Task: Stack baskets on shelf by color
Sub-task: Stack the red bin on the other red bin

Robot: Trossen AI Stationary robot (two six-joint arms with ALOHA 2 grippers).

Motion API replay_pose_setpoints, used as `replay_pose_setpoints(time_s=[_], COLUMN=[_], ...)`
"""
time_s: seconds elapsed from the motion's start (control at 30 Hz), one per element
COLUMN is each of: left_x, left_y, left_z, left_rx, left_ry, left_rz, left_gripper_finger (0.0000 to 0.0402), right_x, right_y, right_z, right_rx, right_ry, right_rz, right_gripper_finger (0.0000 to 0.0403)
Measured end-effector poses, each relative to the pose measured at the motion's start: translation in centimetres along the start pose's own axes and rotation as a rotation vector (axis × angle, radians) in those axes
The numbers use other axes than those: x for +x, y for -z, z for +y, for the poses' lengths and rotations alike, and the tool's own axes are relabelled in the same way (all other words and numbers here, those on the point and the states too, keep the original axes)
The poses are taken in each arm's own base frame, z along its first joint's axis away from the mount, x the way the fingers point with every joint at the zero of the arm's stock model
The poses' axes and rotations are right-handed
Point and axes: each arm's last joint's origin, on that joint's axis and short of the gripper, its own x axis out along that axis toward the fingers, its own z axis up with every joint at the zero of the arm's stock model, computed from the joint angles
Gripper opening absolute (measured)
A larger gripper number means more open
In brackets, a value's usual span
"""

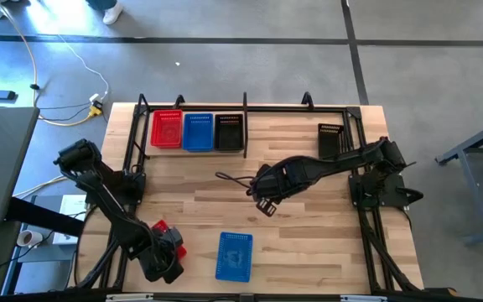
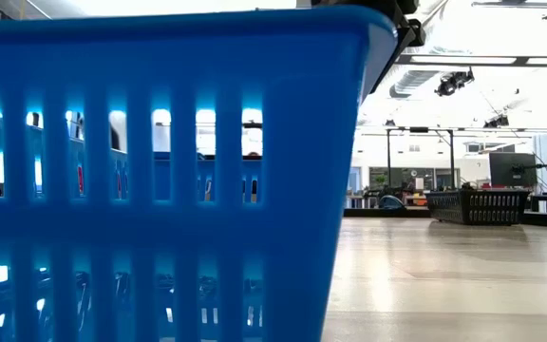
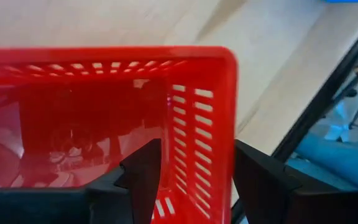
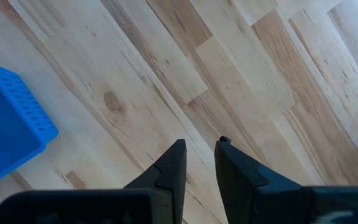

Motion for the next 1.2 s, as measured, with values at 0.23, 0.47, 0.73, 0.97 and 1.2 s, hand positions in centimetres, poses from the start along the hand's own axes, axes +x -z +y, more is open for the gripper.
replay_pose_setpoints(time_s=[0.23,0.47,0.73,0.97,1.2], left_x=[0.7,0.6,-1.3,-5.4,-8.5], left_y=[0.1,0.1,0.0,-1.1,-2.5], left_z=[0.0,-0.2,-1.7,-3.2,-2.2], left_rx=[-0.031,0.022,0.192,0.413,0.557], left_ry=[-0.014,0.003,-0.036,-0.218,-0.401], left_rz=[0.013,0.016,0.015,-0.019,-0.096], left_gripper_finger=[0.0152,0.0040,0.0010,0.0003,0.0002], right_x=[0.0,0.0,0.0,0.0,0.0], right_y=[0.0,-0.1,-0.1,-0.1,-0.3], right_z=[0.0,0.0,0.0,0.0,0.3], right_rx=[0.001,0.002,0.003,0.005,0.018], right_ry=[-0.002,-0.006,-0.008,-0.009,-0.027], right_rz=[0.002,-0.001,-0.002,-0.003,-0.033], right_gripper_finger=[0.0073,0.0073,0.0073,0.0073,0.0073])
